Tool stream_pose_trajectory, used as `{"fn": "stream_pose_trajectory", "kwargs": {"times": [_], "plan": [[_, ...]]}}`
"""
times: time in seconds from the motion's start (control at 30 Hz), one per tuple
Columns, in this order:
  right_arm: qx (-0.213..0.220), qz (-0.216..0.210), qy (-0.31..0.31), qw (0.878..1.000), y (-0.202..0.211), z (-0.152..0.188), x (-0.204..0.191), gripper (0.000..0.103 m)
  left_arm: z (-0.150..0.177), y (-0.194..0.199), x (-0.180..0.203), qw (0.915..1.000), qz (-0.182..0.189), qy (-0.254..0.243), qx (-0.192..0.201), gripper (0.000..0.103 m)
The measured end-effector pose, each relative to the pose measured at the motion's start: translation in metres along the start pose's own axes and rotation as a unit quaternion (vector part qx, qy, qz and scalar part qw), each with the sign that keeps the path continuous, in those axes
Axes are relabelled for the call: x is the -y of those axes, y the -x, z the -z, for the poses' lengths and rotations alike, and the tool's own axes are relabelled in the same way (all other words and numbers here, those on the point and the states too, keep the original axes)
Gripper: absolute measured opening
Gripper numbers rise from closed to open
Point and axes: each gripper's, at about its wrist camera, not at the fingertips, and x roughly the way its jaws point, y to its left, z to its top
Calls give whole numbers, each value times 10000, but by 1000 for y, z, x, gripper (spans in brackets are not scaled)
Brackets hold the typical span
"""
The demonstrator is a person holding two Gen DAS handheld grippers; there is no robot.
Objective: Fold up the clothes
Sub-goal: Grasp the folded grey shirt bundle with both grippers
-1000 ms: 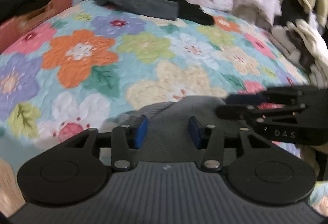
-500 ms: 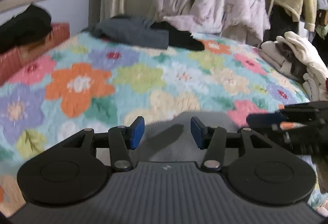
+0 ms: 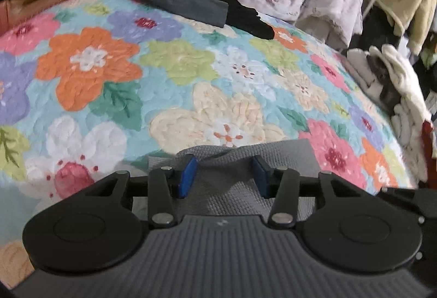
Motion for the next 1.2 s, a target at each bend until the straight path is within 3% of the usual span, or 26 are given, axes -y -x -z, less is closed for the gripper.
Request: {"fn": "stream_pose_trajectory", "kwargs": {"times": [0.07, 0.13, 0.2, 0.23, 0.27, 0.33, 0.4, 0.5, 0.57, 0.63, 0.73, 0.8, 0.9, 1.03, 1.07, 1.13, 1.17, 1.2], "plan": [[-23, -91, -249, 9996, 1, 3, 3, 41, 2, 1, 0, 10000, -45, -46, -3, 44], [-98, -133, -364, 9992, 6, 4, 5, 42, 3, 21, -4, 9994, -170, 229, 211, 29], [-246, -175, -550, 9980, 12, 2, 10, 54, 2, 55, -13, 9953, -177, 782, 537, 45], [-347, -197, -669, 9970, 15, 1, 14, 66, 3, 71, -17, 9935, -213, 854, 728, 58], [-448, -219, -788, 9956, 19, 0, 18, 69, 4, 83, -21, 9928, -343, 785, 840, 66], [-549, -439, -1184, 9905, 25, 1, 29, 69, 9, 98, -31, 9922, -559, 682, 880, 68], [-507, -808, -1741, 9801, 30, 7, 43, 70, 19, 97, -47, 9920, -220, 1041, 686, 68], [-479, -1102, -2534, 9599, 25, 18, 59, 70, 35, 87, -67, 9801, 621, 1847, 369, 68], [-506, -1354, -3073, 9406, 15, 27, 69, 70, 39, 78, -71, 9745, 894, 2039, 275, 68], [-618, -1477, -3432, 9255, -1, 36, 73, 70, 39, 64, -69, 9780, 846, 1907, 91, 69], [-766, -1628, -4004, 8985, -19, 54, 77, 84, 45, 39, -69, 9840, 551, 1614, -518, 71], [-786, -1758, -4346, 8798, -27, 65, 79, 85, 53, 28, -70, 9840, 412, 1554, -765, 73], [-757, -1798, -4330, 8801, -32, 68, 74, 88, 56, 24, -71, 9834, 434, 1615, -704, 78], [-746, -1804, -4095, 8912, -41, 56, 65, 101, 55, 16, -64, 9847, 513, 1505, -709, 97], [-743, -1805, -4036, 8939, -43, 53, 62, 101, 55, 15, -59, 9871, 511, 1355, -683, 97], [-737, -1808, -3917, 8991, -47, 47, 57, 100, 56, 15, -48, 9915, 622, 922, -671, 93], [-734, -1809, -3858, 9017, -49, 43, 55, 97, 57, 15, -43, 9921, 724, 758, -691, 77], [-731, -1810, -3798, 9042, -51, 40, 53, 94, 58, 15, -43, 9913, 808, 776, -698, 75]]}}
